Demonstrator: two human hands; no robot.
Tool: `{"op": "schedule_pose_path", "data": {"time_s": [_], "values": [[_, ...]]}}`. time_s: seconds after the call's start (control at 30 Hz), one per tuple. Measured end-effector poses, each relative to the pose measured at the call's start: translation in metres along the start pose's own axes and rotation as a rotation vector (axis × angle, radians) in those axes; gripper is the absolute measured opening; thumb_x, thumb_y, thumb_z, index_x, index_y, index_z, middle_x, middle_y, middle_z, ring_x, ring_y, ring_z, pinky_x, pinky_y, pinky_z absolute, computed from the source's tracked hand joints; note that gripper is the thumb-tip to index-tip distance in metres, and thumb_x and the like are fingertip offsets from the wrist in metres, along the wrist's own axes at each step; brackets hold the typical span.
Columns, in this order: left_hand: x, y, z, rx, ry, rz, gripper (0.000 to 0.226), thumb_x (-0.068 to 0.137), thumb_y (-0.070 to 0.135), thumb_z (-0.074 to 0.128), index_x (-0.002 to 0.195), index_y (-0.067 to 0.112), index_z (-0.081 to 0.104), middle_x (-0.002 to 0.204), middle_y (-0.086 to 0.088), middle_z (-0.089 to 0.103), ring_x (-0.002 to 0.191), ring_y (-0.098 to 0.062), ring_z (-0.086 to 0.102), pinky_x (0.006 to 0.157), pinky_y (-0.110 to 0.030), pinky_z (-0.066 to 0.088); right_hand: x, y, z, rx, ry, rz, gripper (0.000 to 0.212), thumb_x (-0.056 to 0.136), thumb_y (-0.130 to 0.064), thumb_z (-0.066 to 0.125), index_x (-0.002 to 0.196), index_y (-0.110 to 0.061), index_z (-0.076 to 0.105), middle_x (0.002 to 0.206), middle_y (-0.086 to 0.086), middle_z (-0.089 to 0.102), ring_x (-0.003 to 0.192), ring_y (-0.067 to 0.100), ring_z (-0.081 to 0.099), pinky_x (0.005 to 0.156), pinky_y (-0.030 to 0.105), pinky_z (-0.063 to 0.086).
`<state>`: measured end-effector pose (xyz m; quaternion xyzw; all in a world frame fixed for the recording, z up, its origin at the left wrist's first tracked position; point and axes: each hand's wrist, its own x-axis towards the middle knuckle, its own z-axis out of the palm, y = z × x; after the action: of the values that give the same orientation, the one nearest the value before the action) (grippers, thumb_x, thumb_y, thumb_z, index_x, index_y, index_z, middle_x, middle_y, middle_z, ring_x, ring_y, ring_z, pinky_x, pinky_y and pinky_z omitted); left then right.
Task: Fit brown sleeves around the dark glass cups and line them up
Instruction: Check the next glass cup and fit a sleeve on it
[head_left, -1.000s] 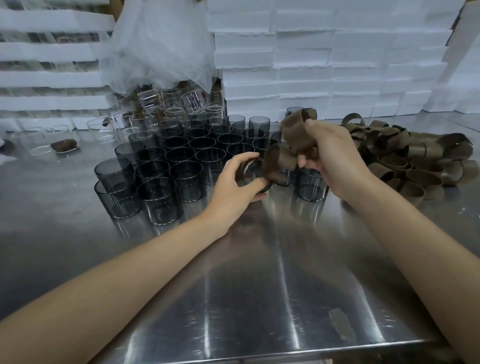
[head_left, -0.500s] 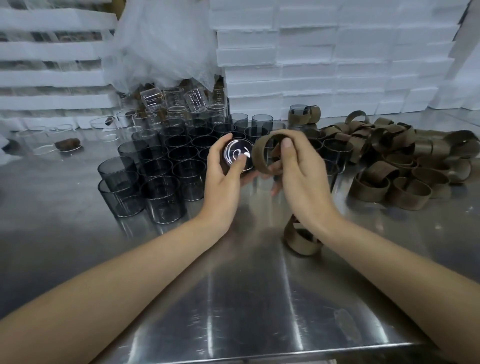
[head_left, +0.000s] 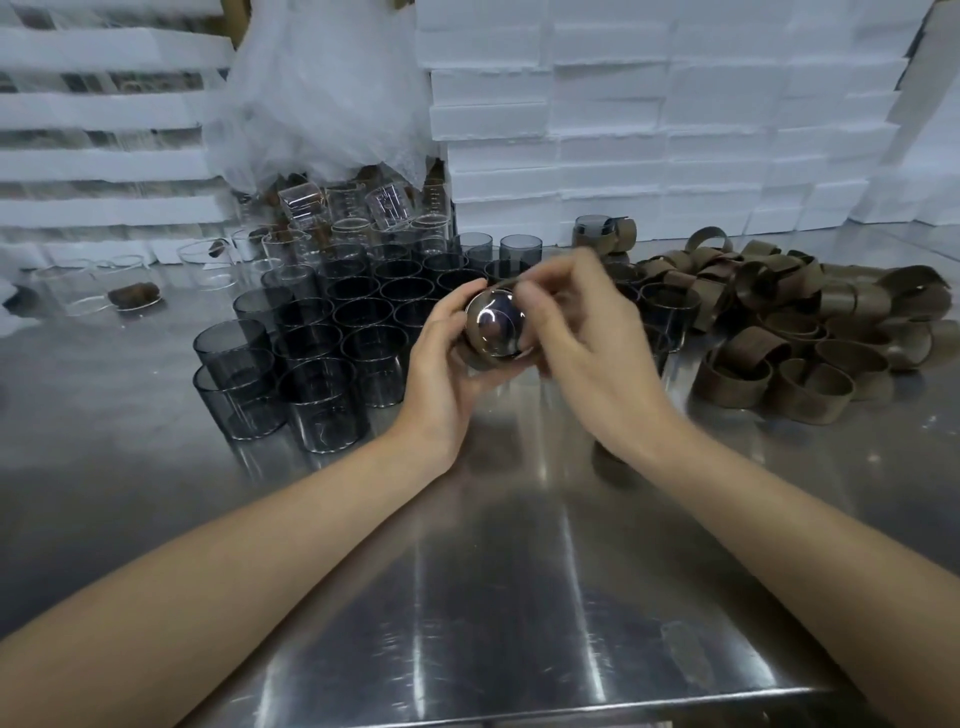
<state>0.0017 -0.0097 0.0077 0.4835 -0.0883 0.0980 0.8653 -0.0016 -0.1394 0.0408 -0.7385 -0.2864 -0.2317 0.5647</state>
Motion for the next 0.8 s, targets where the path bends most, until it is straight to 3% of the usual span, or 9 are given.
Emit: {"op": "schedule_pose_path", "data": {"time_s": [0.13,0.3,0.5,0.67,0.73,0.8], "values": [[-0.004,0.001,0.004,0.04,-0.029,-0.048,0.059,0.087,0.047,0.058,0.131,0.007,0.054,0.126,-0.018,0.06,0.118,-0.033,0.059,0.079,-0.044,0.058,-0.004,0.007,0.0,-0.12,0.056,-0.006,0.005,0.092,-0.018,0.064,0.096,-0.022,0.064,0.099,-0.003,0.057,0.084,0.0,0.055,0.076,0.01,0.041],[-0.004,-0.004,0.003,0.196,-0.119,0.016,0.047,0.091,0.021,0.063,0.133,0.007,0.049,0.135,-0.024,0.054,0.118,-0.035,0.06,0.085,-0.046,0.057,-0.004,0.007,0.001,-0.097,0.099,0.051,0.014,0.091,-0.019,0.066,0.105,-0.022,0.069,0.105,-0.003,0.052,0.09,0.0,0.054,0.08,0.006,0.041],[-0.001,-0.003,-0.001,0.15,-0.034,0.091,0.04,0.085,0.019,0.057,0.124,0.014,0.056,0.126,-0.016,0.06,0.109,-0.028,0.066,0.081,-0.036,0.057,-0.006,0.006,0.008,0.046,0.062,0.172,0.032,0.093,-0.012,0.061,0.123,-0.021,0.062,0.117,-0.005,0.053,0.104,-0.009,0.054,0.08,0.003,0.041],[0.0,-0.003,-0.004,0.144,-0.062,0.118,0.039,0.083,0.012,0.048,0.121,0.017,0.056,0.124,-0.022,0.058,0.103,-0.02,0.067,0.081,-0.034,0.056,-0.008,0.011,0.011,0.136,0.008,0.284,0.036,0.096,-0.02,0.059,0.132,-0.025,0.059,0.124,-0.01,0.063,0.116,0.0,0.057,0.099,0.018,0.043],[0.0,-0.003,-0.005,0.155,-0.079,0.122,0.045,0.08,0.009,0.044,0.122,0.019,0.056,0.128,-0.021,0.055,0.108,-0.022,0.064,0.083,-0.037,0.056,-0.009,0.012,0.013,0.159,-0.023,0.299,0.038,0.097,-0.018,0.057,0.135,-0.025,0.057,0.119,-0.016,0.065,0.113,-0.005,0.058,0.1,0.017,0.043],[0.0,-0.003,-0.005,0.193,-0.074,0.127,0.05,0.077,0.008,0.043,0.123,0.02,0.055,0.13,-0.018,0.054,0.114,-0.027,0.059,0.089,-0.043,0.056,-0.01,0.014,0.013,0.204,-0.038,0.326,0.039,0.098,-0.015,0.054,0.136,-0.023,0.055,0.118,-0.014,0.067,0.113,-0.001,0.06,0.104,0.027,0.045]]}}
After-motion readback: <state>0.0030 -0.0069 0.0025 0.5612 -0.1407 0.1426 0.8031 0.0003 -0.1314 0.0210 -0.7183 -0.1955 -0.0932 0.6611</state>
